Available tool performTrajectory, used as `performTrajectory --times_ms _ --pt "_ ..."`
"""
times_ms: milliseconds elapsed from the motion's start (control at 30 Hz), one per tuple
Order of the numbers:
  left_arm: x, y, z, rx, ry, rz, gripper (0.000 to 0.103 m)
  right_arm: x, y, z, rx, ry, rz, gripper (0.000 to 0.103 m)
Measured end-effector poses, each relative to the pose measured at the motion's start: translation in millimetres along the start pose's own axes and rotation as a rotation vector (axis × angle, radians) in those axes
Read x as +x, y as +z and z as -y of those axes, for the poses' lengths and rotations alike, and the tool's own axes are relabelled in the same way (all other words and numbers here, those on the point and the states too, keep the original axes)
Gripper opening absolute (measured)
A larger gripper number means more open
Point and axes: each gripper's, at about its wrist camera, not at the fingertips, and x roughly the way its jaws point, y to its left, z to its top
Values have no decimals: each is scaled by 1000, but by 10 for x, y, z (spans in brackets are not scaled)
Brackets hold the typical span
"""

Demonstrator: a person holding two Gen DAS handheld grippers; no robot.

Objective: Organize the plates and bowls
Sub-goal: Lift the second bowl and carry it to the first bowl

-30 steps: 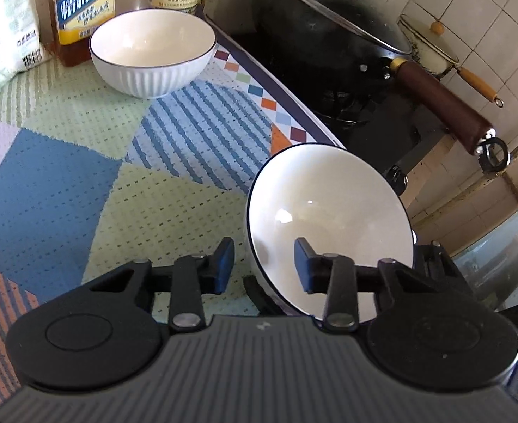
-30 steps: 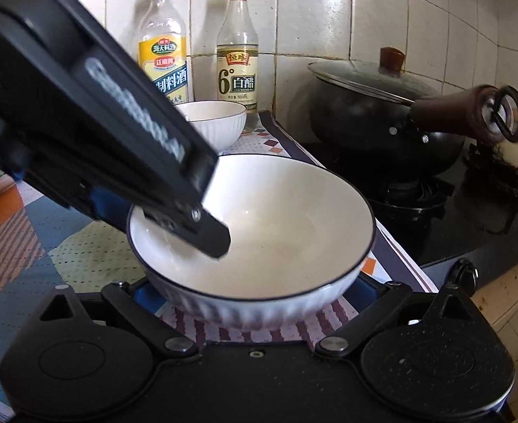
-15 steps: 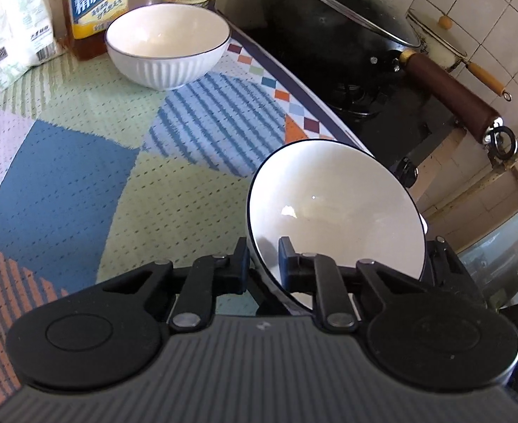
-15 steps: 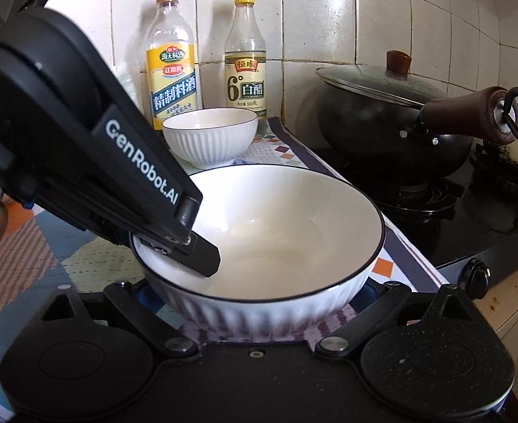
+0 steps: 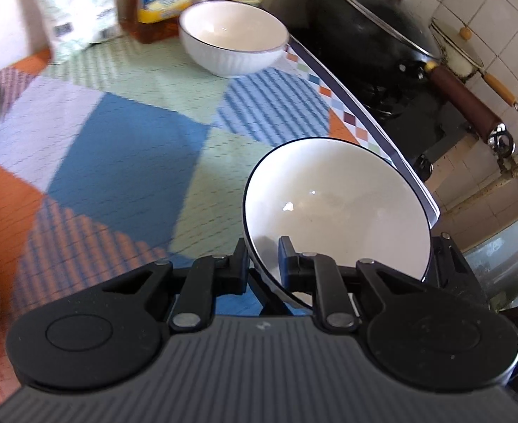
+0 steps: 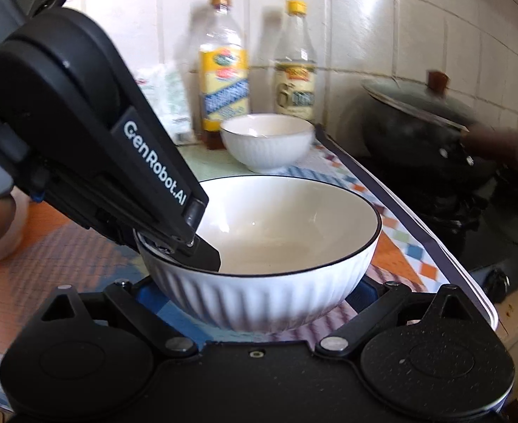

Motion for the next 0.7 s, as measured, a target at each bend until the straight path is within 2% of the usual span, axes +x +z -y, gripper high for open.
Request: performTrajectory --times_ms 167,267,500,700 --pt "-310 -91 -220 -7 56 22 16 -82 67 -275 -33 50 38 100" --pt "-506 -156 -412 -57 70 43 16 -129 135 -446 -39 81 60 100" --pt "-965 -244 -765 -96 137 75 15 -220 270 -833 -80 171 118 100" --pt "-1175 -340 -1021 -95 186 110 16 -233 364 -1213 -114 226 137 100"
